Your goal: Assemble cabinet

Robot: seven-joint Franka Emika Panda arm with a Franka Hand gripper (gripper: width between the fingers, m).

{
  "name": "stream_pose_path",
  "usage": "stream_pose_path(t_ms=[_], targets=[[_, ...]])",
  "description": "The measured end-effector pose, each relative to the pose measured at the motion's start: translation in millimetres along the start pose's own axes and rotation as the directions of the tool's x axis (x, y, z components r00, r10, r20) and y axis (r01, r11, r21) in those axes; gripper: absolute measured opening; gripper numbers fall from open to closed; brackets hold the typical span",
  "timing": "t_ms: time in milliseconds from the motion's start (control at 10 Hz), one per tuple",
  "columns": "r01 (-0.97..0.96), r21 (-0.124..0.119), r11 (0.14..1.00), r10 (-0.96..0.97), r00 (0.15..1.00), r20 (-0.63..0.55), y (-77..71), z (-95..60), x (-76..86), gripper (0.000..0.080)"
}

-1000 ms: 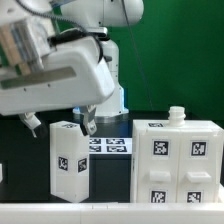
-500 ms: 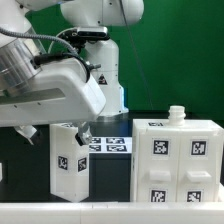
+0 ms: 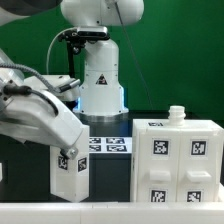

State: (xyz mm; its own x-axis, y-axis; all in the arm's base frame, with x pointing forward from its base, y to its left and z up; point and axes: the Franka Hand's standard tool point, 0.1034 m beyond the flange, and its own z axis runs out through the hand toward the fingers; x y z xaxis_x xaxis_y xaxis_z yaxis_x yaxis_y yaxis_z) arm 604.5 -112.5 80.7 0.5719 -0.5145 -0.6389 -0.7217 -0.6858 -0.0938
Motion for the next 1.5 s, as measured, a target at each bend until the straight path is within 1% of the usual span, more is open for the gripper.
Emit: stream_pose_path(t_ms=[300,400,600,700,800,900,1000,1100,1200,1300,1400,1500], targets=[[-0.003,0.000,1.000,0.003,1.000,0.001,1.6,0.1,0.7,0.0797],[-0.001,0.006,1.000,0.001,1.000,0.027,3.2,2.5,-0.7,0.0797],[0.054,0.021,0.998,-0.055,0.997,0.050,2.7,6.6,4.8,0.0797],[0.032,0.007,0.999,-0.032,0.990,0.136,12.8,12.5,-4.4,0.0797],[0.004,-0.016,1.000,0.000,0.975,0.224,22.3,16.5,-4.9,0.0797],[0.012,-0.022,1.000,-0.007,0.974,0.226,21.2,14.9,2.3,0.0797],[0.014,-0.032,0.999,-0.006,0.973,0.229,14.0,10.5,-8.4,0.0797],[0.020,-0.035,0.999,-0.012,0.972,0.235,7.2,7.5,-23.7,0.0797],[-0.028,-0.039,0.999,0.037,0.970,0.239,7.8,6.9,-25.4,0.0797],[-0.021,-0.035,0.999,0.029,0.975,0.222,4.1,5.8,-21.5,0.0797],[0.000,-0.027,1.000,0.005,0.980,0.196,-3.2,4.7,-20.8,0.0797],[0.012,-0.023,1.000,-0.008,0.983,0.182,-6.2,6.6,-21.0,0.0797]])
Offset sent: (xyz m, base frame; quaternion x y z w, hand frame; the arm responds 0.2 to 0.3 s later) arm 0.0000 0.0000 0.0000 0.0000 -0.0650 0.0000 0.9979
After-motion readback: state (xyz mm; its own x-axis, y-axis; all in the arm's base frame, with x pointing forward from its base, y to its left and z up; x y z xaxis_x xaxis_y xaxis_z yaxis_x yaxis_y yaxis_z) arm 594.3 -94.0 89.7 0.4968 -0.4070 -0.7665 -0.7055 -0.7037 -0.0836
